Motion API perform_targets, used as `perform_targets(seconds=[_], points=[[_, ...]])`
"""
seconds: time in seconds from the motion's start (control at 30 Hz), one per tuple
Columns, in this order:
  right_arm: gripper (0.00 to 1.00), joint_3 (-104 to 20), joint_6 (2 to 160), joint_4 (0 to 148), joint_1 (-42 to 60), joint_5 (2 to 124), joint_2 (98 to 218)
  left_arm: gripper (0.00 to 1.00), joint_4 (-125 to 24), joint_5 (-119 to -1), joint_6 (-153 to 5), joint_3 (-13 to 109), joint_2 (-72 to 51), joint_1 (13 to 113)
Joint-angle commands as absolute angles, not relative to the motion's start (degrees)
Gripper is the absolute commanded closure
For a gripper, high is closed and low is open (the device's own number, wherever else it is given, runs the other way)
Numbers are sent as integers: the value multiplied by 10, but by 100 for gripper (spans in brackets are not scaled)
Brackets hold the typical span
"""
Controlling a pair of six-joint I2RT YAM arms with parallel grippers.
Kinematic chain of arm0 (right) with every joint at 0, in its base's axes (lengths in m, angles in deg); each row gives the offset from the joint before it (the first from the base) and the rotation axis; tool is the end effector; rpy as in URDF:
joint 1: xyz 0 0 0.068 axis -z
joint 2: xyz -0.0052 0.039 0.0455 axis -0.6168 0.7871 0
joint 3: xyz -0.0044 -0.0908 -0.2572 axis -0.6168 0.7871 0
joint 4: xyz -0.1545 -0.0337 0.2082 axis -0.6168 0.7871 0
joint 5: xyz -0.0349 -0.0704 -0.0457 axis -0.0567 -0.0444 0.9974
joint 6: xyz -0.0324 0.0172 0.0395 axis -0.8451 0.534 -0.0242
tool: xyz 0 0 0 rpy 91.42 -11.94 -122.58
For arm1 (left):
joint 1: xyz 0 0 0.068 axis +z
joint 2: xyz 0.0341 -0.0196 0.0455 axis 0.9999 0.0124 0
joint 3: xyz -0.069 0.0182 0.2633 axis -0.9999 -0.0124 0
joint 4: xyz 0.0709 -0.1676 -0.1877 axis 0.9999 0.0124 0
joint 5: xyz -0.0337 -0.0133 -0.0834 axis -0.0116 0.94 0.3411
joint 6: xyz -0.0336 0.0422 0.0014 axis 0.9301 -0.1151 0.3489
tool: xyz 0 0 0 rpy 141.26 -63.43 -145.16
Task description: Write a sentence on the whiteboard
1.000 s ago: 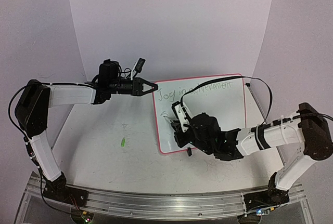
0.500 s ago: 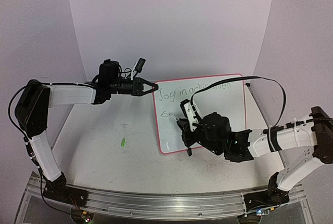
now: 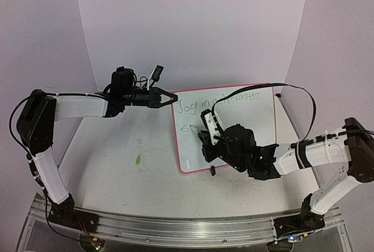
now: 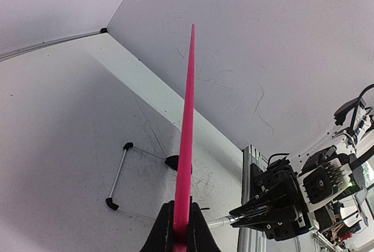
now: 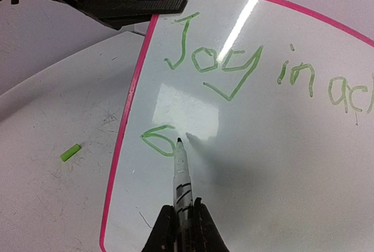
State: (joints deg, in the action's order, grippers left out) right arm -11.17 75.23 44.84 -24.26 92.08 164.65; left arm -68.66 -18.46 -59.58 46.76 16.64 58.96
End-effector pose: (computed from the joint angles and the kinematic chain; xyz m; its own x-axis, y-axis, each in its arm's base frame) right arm 0.1664 0.2892 0.2283 -0.1260 -0.2032 -0.9710 -0.6536 0.7533 -0.0729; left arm 0.3421 -0.2316 0.2746 -0.5829 0.0076 -0.8125 0.7963 0.2043 -0.5693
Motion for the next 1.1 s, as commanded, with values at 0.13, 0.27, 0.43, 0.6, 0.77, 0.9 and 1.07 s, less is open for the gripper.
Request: perform_targets(seconds=[0.13, 0.27, 0.43, 0.6, 0.77, 0.9, 1.07], points=[[100, -141, 746, 430, -231, 932, 1664, 100, -706, -185, -594, 468, 151, 590], [100, -134, 747, 439, -232, 936, 1665, 100, -706, -185, -594, 468, 152, 590], [100, -124, 756, 449, -232, 927, 1659, 100, -706, -184, -594, 468, 152, 590], [100, -114, 769, 463, -233, 917, 1656, 100, -706, -186, -594, 467, 150, 590], [100, -106, 777, 467, -237, 915, 1651, 100, -706, -184, -594, 468, 150, 590], [100, -114, 773, 468, -237, 918, 1655, 100, -706, -185, -594, 467, 150, 590], [100, -123, 769, 467, -237, 925, 1659, 100, -706, -186, -594, 467, 151, 590]])
